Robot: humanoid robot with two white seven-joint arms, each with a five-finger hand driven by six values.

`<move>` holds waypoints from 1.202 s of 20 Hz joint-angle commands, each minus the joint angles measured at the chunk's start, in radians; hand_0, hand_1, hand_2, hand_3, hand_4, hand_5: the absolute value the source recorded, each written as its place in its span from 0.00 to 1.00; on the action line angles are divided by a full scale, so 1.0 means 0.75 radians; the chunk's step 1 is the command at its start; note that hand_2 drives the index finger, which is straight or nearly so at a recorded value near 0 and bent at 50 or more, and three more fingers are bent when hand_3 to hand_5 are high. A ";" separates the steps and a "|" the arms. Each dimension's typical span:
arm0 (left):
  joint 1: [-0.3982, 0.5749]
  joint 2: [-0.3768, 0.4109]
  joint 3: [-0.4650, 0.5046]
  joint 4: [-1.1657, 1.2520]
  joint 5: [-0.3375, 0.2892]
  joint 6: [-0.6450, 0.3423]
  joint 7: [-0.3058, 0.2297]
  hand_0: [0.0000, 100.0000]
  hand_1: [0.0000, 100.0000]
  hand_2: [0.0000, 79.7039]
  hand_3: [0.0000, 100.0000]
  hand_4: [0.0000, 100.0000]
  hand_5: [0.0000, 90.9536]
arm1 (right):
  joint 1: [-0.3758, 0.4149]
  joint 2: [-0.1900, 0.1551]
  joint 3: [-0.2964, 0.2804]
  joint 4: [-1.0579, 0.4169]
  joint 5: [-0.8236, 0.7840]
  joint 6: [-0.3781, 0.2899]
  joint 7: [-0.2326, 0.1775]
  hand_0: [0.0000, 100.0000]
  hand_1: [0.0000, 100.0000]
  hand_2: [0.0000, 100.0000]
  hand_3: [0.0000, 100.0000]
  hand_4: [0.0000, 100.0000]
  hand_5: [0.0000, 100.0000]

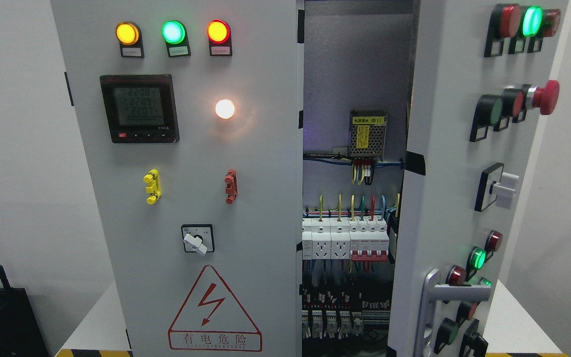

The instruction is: Open door with both hands

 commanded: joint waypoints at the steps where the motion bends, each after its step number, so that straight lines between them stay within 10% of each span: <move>1: -0.001 0.000 0.001 0.000 0.020 0.000 -0.001 0.00 0.00 0.00 0.00 0.03 0.00 | 0.001 0.000 0.000 0.000 -0.001 0.001 0.000 0.11 0.00 0.00 0.00 0.00 0.00; 13: 0.026 -0.004 0.001 -0.128 0.025 0.004 -0.003 0.00 0.00 0.00 0.00 0.03 0.00 | 0.001 0.000 0.000 0.000 0.001 0.001 0.000 0.11 0.00 0.00 0.00 0.00 0.00; 19: 0.385 0.075 -0.005 -0.858 0.031 0.014 -0.031 0.00 0.00 0.00 0.00 0.03 0.00 | -0.001 0.000 0.000 0.000 -0.001 -0.001 0.000 0.11 0.00 0.00 0.00 0.00 0.00; 24: 0.707 0.327 0.037 -1.441 0.322 0.014 -0.148 0.00 0.00 0.00 0.00 0.03 0.00 | 0.001 0.000 0.000 0.000 -0.001 0.001 0.000 0.11 0.00 0.00 0.00 0.00 0.00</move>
